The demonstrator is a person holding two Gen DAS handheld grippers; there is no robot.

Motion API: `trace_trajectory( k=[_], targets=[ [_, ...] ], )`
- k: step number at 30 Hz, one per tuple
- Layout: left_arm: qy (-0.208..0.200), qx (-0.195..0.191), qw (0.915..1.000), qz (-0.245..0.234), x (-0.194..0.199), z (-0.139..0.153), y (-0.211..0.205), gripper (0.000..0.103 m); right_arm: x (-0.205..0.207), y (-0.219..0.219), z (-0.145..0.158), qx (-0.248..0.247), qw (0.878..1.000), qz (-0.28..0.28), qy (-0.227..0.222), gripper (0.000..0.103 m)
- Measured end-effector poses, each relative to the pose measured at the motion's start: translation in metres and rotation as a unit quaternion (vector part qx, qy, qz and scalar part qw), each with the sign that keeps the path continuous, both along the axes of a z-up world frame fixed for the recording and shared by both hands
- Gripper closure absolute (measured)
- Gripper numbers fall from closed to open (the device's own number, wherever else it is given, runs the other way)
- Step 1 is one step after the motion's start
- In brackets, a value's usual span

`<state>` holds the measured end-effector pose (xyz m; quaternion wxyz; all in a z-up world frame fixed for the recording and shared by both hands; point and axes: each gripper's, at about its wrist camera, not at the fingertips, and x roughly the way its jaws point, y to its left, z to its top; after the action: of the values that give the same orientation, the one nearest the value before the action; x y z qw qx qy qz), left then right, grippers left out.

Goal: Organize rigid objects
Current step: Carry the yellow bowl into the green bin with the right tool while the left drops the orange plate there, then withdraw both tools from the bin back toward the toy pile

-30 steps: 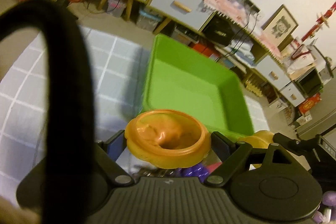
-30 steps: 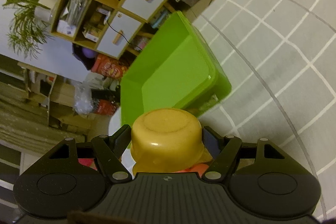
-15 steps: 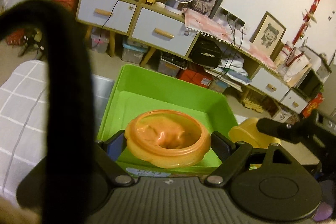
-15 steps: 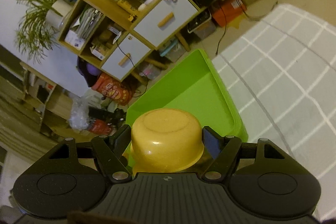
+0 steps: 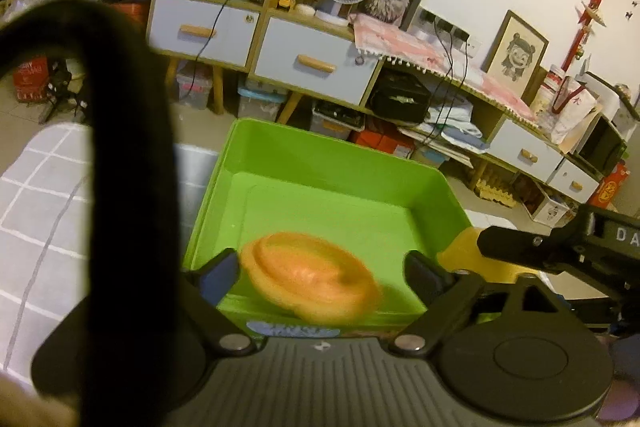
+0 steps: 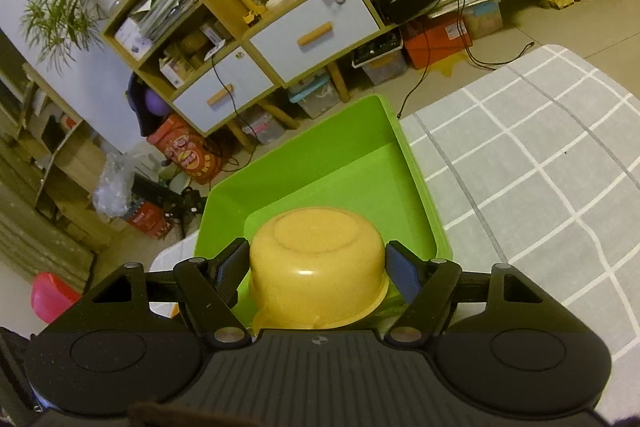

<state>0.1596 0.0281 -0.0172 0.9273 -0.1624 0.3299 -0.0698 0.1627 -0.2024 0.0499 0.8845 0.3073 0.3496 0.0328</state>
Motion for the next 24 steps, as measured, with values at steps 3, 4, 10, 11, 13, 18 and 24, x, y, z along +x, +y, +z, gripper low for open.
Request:
trace_trajectory(
  k=[3, 4, 10, 11, 13, 18, 24],
  targets=[
    [0.003, 0.004, 1.0000, 0.001, -0.002, 0.000, -0.001, 0.030, -0.002, -0.003, -0.001, 0.012, 1.000, -0.003, -0.002, 0.008],
    [0.002, 0.009, 1.0000, 0.000, -0.003, 0.001, -0.002, 0.028, -0.003, -0.004, 0.000, 0.018, 1.000, -0.003, -0.001, 0.008],
    [0.006, 0.014, 0.9999, -0.008, -0.007, 0.005, -0.002, 0.028, -0.003, -0.007, -0.003, 0.028, 1.000, -0.007, 0.010, 0.007],
    [0.007, 0.012, 0.9998, -0.010, -0.007, 0.005, -0.002, 0.028, -0.004, -0.007, -0.003, 0.029, 0.999, -0.007, 0.011, 0.007],
    [0.009, 0.010, 0.9998, -0.013, -0.008, 0.006, -0.001, 0.028, -0.005, -0.007, -0.002, 0.030, 0.999, -0.006, 0.011, 0.007],
    [0.014, 0.009, 0.9997, -0.017, -0.012, 0.011, 0.001, 0.028, -0.009, -0.004, 0.003, 0.025, 1.000, 0.002, 0.012, 0.007],
    [0.018, 0.008, 0.9996, -0.018, -0.020, 0.017, 0.005, 0.028, -0.017, -0.003, 0.008, 0.007, 1.000, 0.012, 0.017, 0.006]
  ],
)
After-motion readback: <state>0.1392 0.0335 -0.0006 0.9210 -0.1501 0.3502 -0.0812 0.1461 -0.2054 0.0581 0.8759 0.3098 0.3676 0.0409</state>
